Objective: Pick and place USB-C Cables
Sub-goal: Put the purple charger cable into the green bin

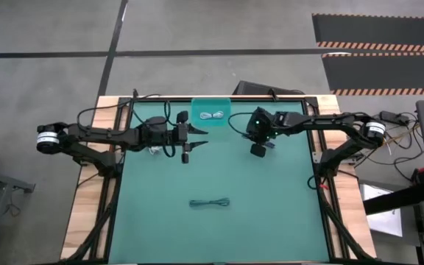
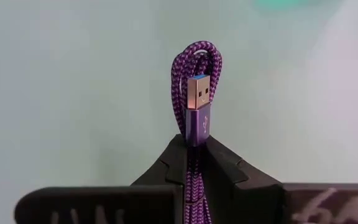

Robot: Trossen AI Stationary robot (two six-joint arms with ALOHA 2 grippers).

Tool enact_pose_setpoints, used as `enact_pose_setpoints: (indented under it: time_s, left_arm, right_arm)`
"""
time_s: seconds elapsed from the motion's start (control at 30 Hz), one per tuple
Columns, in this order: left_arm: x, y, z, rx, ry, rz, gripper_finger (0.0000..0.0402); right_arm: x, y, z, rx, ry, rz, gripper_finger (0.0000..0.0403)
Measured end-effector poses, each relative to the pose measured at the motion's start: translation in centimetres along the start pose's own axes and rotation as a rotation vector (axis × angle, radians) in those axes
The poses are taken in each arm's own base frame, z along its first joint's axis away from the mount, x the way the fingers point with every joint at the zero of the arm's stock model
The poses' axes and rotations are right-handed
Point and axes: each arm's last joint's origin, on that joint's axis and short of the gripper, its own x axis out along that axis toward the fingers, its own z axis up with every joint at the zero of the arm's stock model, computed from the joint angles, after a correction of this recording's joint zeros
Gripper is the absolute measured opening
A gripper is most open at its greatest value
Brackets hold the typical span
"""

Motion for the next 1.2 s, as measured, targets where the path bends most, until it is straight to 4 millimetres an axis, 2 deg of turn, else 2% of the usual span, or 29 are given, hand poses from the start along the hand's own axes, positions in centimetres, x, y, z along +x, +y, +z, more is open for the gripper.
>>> enact_pose_setpoints:
  time_s: [0.3,0.7,0.97,1.2]
  left_arm:
    - [0.0,0.1,0.4,-0.023,-0.035,0.011,0.0125]
    - [0.0,0.2,0.6,-0.024,-0.068,0.024,0.0125]
    - [0.4,0.2,0.4,-0.024,-0.063,0.025,0.0125]
    - [1.3,0.2,0.2,-0.018,-0.136,0.046,0.0125]
  right_arm:
    - [-0.6,0.3,0.7,-0.041,-0.290,0.081,0.0018]
    - [-0.3,0.7,1.3,-0.118,-0.738,0.164,0.0018]
    - [-1.5,0.8,1.4,-0.142,-1.019,0.154,0.0018]
    - [-2.6,1.0,1.2,-0.108,-1.205,0.184,0.0018]
